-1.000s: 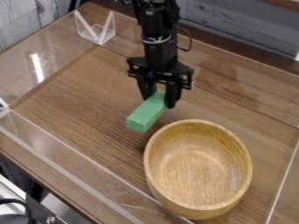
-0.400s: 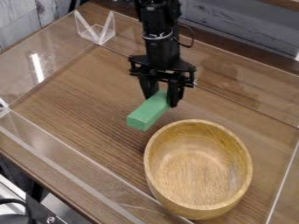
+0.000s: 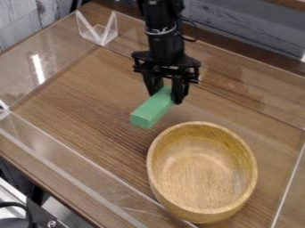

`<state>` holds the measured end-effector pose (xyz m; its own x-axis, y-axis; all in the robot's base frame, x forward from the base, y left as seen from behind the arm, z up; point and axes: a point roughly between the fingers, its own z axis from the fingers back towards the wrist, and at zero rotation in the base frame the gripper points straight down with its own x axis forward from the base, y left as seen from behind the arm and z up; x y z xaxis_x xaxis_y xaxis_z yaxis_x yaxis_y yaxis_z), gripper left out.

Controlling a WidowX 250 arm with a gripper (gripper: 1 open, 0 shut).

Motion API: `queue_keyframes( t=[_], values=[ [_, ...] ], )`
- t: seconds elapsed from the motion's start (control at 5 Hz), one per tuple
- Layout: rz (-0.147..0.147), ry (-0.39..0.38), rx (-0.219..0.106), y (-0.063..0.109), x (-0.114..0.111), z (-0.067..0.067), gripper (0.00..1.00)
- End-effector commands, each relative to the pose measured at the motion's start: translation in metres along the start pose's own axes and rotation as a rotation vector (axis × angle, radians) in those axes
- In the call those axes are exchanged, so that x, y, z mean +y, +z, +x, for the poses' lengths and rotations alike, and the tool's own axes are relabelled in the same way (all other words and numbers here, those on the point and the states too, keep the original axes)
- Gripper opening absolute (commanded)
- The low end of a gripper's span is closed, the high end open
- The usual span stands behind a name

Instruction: Put the green block in the brown bowl

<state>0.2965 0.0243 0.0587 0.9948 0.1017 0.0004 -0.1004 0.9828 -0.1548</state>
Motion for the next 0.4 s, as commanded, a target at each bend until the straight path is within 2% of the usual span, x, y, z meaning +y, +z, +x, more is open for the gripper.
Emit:
queue_keyframes(
  t=[0.0,0.2],
  values=[
    [-0.001,-0.014,-0.098,0.0277,-0.0005,0.0108,0.0],
    [-0.008,-0.019,-0.099,0.0272,-0.0003,0.011,0.0]
  ],
)
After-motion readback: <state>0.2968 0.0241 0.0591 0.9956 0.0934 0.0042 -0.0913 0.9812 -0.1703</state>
